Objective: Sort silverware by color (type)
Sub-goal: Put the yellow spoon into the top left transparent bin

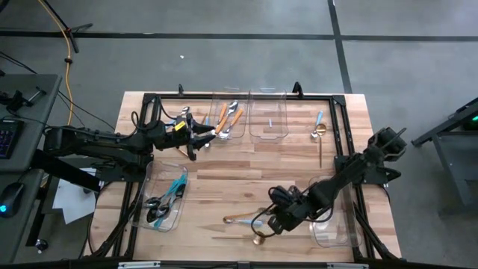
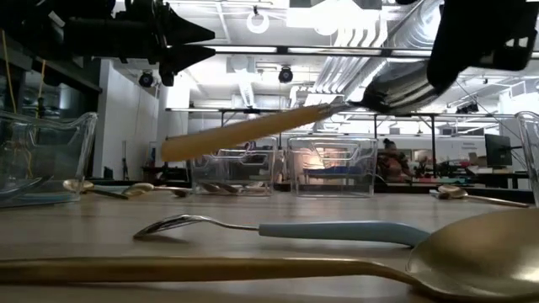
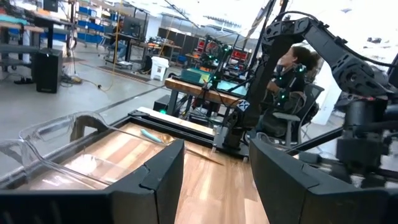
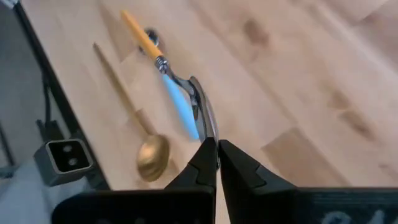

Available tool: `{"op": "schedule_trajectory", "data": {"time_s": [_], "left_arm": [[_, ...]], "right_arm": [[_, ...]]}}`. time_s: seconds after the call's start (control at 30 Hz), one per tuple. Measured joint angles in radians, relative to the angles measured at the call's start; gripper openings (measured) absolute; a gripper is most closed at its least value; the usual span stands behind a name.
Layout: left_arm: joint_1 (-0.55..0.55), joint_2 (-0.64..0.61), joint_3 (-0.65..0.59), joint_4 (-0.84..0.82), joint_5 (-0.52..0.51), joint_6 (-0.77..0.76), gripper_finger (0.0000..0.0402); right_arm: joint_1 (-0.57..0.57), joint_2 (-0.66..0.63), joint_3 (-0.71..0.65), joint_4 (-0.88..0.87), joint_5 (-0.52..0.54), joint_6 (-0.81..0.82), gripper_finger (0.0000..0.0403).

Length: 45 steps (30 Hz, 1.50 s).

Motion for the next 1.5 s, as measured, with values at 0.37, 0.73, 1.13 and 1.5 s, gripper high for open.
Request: {"op": "schedule_trajectory", "data": {"time_s": [0.37,0.73,1.13,1.5], "left_arm": [[0.0,0.0,0.0,-0.038,0.0,-0.082,0.017],[0.0,0.0,0.0,-0.037,0.0,-0.082,0.017],[0.0,0.0,0.0,-0.04,0.0,-0.073,0.017],[-0.016,0.0,0.0,-0.038,0.033,-0.061,0.017]], "right_arm": [[-0.006,-0.107,-0.121,-0.111,0.101,0.024,0.0],[-0.087,-0.222,-0.358,0.263,0.083,-0.045,0.0],[-0.184,-0.221,-0.507,0.592,0.092,-0.141,0.0],[-0.324,-0.234,-0.507,0.69,0.109,-0.38,0.0]]}}
